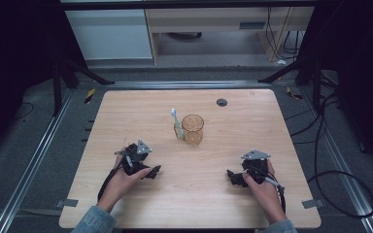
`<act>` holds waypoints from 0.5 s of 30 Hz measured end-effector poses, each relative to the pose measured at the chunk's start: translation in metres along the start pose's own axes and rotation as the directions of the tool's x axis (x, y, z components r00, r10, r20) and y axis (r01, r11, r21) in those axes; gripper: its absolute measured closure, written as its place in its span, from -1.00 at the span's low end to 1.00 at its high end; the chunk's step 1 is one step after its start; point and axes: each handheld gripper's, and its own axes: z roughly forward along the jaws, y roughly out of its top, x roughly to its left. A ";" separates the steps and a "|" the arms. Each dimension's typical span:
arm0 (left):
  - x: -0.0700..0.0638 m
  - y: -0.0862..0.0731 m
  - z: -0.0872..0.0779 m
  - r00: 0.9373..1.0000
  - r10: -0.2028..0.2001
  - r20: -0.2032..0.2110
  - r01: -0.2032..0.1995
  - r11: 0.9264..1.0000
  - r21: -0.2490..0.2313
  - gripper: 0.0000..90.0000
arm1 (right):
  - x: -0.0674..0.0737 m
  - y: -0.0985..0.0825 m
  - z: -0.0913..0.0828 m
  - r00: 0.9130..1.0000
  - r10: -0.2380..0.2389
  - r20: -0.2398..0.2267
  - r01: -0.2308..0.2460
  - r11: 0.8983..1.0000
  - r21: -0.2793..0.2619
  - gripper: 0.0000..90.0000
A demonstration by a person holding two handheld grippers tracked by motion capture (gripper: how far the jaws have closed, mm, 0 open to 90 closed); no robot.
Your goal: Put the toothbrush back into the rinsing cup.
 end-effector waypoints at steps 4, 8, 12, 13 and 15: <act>0.016 -0.009 -0.001 0.999 -0.045 -0.027 0.045 0.999 0.006 -0.88 | 0.000 0.000 0.000 1.000 -0.001 0.000 0.001 1.000 0.000 -0.99; 0.028 -0.018 -0.002 0.996 -0.082 -0.046 0.082 0.997 0.009 -0.88 | 0.000 0.000 0.000 1.000 -0.001 0.000 0.001 1.000 0.000 -0.99; 0.038 -0.024 -0.002 0.992 -0.110 -0.060 0.111 0.994 0.011 -0.89 | 0.000 0.000 0.000 1.000 -0.001 -0.001 0.001 1.000 0.000 -0.99; 0.040 -0.026 -0.001 0.990 -0.121 -0.066 0.122 0.992 0.009 -0.89 | 0.000 0.000 0.000 1.000 0.000 -0.001 0.000 1.000 0.000 -0.99; 0.044 -0.030 0.001 0.987 -0.140 -0.075 0.141 0.990 0.005 -0.89 | 0.000 0.000 0.000 1.000 -0.001 0.000 0.001 1.000 0.000 -0.99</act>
